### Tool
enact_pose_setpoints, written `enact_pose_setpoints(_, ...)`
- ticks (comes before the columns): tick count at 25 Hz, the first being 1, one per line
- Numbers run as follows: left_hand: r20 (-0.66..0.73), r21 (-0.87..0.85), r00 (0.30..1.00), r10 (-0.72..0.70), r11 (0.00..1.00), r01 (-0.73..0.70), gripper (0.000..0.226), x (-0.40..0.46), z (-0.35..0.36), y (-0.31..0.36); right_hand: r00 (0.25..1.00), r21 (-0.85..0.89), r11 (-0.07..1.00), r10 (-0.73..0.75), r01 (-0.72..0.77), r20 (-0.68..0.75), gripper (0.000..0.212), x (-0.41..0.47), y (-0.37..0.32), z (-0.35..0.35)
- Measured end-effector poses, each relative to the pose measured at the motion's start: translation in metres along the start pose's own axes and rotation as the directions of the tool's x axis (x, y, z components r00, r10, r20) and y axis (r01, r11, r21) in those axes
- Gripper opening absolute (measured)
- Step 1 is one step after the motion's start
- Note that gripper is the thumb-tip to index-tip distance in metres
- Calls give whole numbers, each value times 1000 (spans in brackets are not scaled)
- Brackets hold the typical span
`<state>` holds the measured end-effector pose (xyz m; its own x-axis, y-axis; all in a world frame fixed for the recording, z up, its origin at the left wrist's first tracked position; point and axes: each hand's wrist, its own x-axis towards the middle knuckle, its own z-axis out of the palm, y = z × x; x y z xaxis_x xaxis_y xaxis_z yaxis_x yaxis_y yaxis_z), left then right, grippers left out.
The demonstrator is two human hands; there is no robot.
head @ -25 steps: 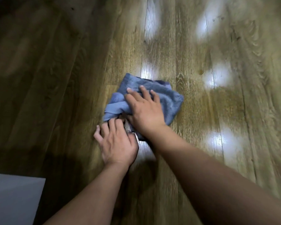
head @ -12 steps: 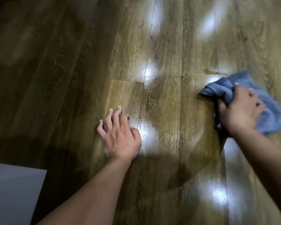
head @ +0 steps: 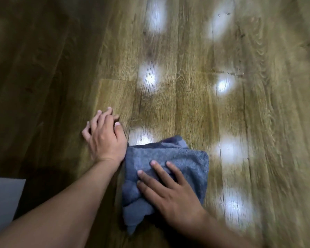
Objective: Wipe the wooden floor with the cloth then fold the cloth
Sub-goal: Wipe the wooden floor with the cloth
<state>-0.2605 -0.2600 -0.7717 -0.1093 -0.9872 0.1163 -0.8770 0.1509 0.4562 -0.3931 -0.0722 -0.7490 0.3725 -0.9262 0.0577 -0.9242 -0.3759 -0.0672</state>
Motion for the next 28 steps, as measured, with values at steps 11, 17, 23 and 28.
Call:
enact_pose_setpoints(11, 31, 116, 999, 16, 993, -19, 29, 1, 3, 0, 788, 10, 789, 612, -614, 72, 64, 114, 174, -8)
enact_pose_setpoints(17, 21, 80, 1000, 14, 997, -15, 28, 3, 5, -3, 867, 42, 867, 495, -497, 55, 62, 107, 149, -13)
enact_pose_setpoints(23, 16, 71, 1000, 12, 997, -14, 29, 3, 4, -1, 992, 60, 997, -53, 46, 112, 64, -4, 41, -7)
enact_pose_setpoints(28, 28, 100, 999, 19, 995, -22, 32, 2, 6, -2, 998, 80, 996, -46, 43, 45, 71, -9, 35, 2)
